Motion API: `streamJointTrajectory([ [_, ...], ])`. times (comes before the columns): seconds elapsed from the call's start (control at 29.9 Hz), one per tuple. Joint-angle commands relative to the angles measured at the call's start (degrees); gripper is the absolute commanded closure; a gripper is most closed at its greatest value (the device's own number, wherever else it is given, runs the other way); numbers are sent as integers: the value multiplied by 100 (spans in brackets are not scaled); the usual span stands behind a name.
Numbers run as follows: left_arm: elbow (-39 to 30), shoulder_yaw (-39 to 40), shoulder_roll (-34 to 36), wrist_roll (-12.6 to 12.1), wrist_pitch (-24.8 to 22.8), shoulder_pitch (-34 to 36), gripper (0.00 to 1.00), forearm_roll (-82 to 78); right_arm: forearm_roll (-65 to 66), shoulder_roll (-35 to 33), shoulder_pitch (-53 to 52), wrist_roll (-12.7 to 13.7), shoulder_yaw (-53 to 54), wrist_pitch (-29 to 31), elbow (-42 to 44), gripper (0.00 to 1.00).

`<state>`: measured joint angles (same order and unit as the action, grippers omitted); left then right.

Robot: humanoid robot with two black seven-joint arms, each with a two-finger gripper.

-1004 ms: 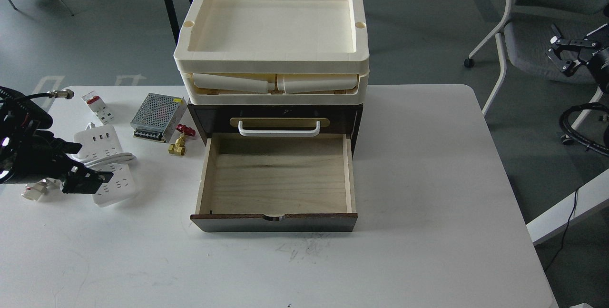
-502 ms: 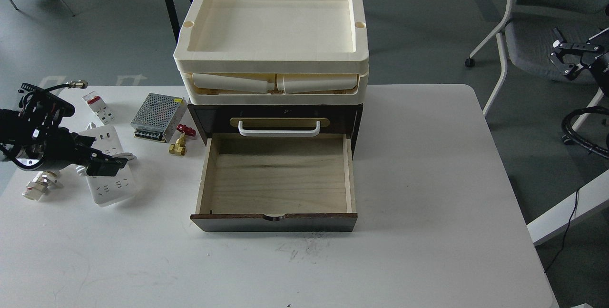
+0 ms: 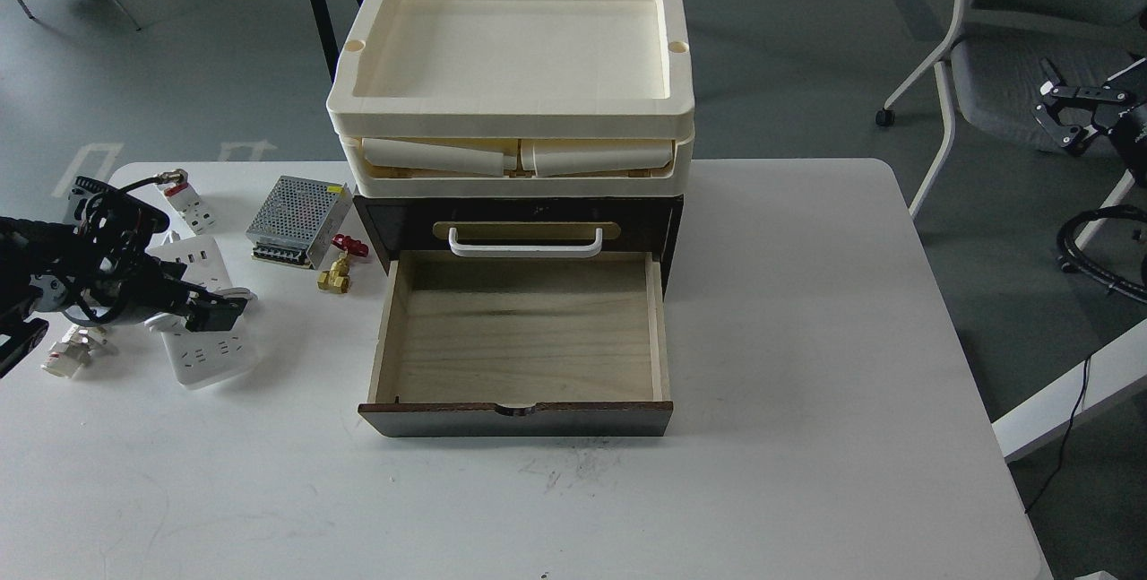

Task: Put charging cable into cabinet
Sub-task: 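Reach the left gripper down to the white power strip and cable, then close the left gripper on the white power strip and lift it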

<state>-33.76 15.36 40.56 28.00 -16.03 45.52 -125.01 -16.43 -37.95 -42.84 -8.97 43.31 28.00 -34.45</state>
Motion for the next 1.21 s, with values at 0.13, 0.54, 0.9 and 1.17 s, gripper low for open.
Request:
streamJointTrajectory([
  [0.13,265,-165,-93,0,293,0,15,1,0,-2,12,0,2,0,0,0],
  [0.54,221,-446,-93,0,582,-26,39,1,0,-10,74,0,2,0,0,0],
  [0.9,203,-561,-14,0,864,27,100,1,0,-10,91,0,2,0,0,0],
  [1.17,-147,-543,390,0,917,228,100,1,0,-19,100,-8,2,0,0,0],
])
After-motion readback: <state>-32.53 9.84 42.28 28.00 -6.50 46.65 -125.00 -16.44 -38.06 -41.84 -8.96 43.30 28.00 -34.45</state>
